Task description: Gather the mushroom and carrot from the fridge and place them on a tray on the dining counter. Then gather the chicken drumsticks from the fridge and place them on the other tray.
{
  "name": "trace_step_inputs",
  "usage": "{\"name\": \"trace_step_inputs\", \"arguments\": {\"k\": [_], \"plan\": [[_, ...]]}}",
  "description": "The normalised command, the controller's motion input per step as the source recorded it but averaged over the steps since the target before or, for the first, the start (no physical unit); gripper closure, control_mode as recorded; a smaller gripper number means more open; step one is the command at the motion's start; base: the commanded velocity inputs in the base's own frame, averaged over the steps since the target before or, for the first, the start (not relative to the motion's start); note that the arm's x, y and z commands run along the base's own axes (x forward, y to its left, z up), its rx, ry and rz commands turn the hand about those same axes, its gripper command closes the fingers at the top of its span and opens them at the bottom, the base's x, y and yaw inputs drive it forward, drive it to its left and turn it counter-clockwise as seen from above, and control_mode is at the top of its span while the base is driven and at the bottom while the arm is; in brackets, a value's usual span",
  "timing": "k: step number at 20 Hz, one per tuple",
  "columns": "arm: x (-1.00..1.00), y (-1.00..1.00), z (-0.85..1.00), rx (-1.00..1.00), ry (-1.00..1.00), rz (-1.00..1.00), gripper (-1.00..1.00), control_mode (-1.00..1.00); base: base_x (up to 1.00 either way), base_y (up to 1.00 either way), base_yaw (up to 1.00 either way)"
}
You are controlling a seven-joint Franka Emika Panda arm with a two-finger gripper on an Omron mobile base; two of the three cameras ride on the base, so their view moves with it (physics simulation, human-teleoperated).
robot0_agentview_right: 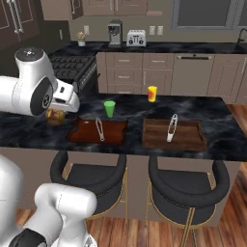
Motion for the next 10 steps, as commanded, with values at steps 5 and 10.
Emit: {"name": "trace_step_inputs", "arguments": {"k": [5,10], "plan": [[0.58,0.51,-0.55,-0.14,-0.01,0.00,1.00,-1.00,0.00,0.00,0.00],[0.58,0.37,-0.43,-0.04,-0.03,0.00,1.00,-1.00,0.00,0.00,0.00]]}}
